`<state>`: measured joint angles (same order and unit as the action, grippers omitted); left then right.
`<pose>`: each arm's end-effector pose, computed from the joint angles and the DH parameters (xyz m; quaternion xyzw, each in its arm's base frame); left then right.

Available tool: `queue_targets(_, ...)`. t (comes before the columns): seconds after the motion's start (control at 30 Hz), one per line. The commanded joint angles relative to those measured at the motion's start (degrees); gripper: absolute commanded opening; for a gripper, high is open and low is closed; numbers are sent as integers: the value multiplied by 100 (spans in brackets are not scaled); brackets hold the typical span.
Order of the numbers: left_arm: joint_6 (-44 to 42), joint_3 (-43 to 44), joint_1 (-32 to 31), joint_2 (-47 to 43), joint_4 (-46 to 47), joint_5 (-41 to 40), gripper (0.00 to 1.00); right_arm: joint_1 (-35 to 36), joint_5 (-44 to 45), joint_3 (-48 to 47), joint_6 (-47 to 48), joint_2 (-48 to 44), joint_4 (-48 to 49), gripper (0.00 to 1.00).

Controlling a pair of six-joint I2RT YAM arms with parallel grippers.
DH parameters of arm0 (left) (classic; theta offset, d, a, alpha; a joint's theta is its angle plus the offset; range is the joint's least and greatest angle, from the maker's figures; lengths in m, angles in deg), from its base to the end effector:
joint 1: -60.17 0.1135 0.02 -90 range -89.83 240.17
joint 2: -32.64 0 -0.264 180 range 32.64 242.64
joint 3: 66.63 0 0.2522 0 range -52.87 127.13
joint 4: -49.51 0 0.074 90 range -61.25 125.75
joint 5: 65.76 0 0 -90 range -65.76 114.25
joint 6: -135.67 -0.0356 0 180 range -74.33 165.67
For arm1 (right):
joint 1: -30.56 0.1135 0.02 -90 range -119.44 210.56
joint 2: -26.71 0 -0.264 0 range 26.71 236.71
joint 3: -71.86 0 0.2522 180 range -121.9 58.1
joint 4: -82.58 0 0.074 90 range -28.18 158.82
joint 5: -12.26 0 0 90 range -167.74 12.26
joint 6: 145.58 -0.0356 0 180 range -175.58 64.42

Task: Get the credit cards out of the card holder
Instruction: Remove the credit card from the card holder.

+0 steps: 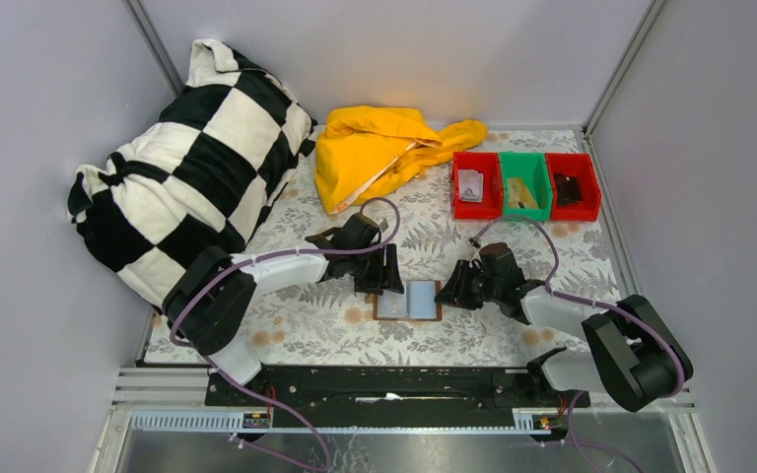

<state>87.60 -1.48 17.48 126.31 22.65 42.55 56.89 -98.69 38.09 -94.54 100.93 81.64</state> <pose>0.2274 -0.2250 0.1678 0.0536 0.9422 -0.3101 0.1150 0.1921 0.1092 0.1330 0.0242 0.8990 0.3578 0.2514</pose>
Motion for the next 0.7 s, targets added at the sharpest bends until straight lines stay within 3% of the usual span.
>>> queue_targets(0.0, -52, 45, 21, -370, -196, -477, 63, -3, 35, 107, 49, 152, -98, 34)
queue_targets(0.67, -71, -86, 16, 55, 18, -17, 62, 2, -117, 103, -70, 299, 161, 34)
